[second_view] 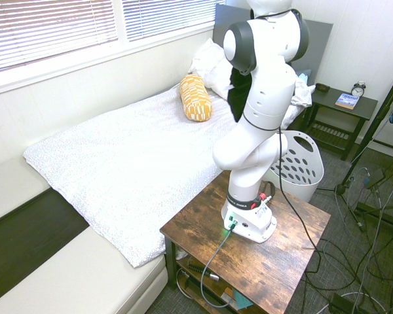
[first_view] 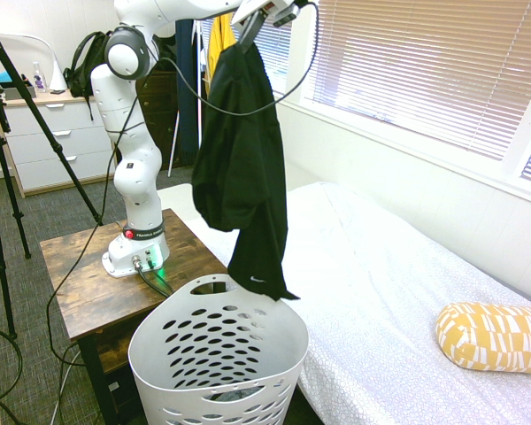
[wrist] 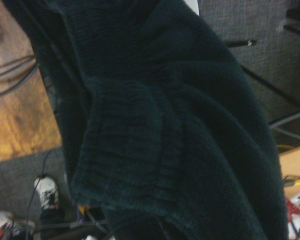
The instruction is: Put my clothes in the laundry bag
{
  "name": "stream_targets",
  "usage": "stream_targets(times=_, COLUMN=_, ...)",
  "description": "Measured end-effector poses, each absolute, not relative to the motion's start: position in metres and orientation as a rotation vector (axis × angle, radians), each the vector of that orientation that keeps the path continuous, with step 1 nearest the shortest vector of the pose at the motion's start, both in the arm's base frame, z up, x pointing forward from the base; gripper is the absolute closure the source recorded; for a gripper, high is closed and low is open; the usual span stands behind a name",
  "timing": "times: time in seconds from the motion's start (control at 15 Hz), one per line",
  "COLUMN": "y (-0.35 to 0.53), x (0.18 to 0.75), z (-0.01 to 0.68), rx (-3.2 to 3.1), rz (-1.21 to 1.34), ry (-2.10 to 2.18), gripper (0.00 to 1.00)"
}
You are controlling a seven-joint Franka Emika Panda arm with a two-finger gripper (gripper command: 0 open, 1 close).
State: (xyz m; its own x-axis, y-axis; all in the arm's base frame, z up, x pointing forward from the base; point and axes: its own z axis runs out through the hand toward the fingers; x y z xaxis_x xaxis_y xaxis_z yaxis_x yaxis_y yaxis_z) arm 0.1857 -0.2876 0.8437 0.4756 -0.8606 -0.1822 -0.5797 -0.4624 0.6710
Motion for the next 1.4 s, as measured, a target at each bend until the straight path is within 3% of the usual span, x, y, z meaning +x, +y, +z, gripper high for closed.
stream_targets(times=0.27, y=-0.302, x=0.136, z=0.82, rx=2.134, rz=-0.856, ry=-1.266, gripper=1.0)
stream_targets(times=0.6, y=-0.376, x=0.11, z=0.705, rx=2.052, rz=-0.893, ry=-1.371, gripper=1.0)
stream_targets(times=0.87, y=-0.378, x=0.091, z=0.616, rx=2.027, rz=-0.916, ry=-1.4, gripper=1.0)
stream_targets(times=0.93, y=-0.379, x=0.089, z=0.592, rx=2.011, rz=-0.885, ry=-1.416, gripper=0.0)
stream_targets(times=1.4, y=-0.396, x=0.067, z=0.416, rx=1.905, rz=-0.538, ry=-1.592, gripper=0.0)
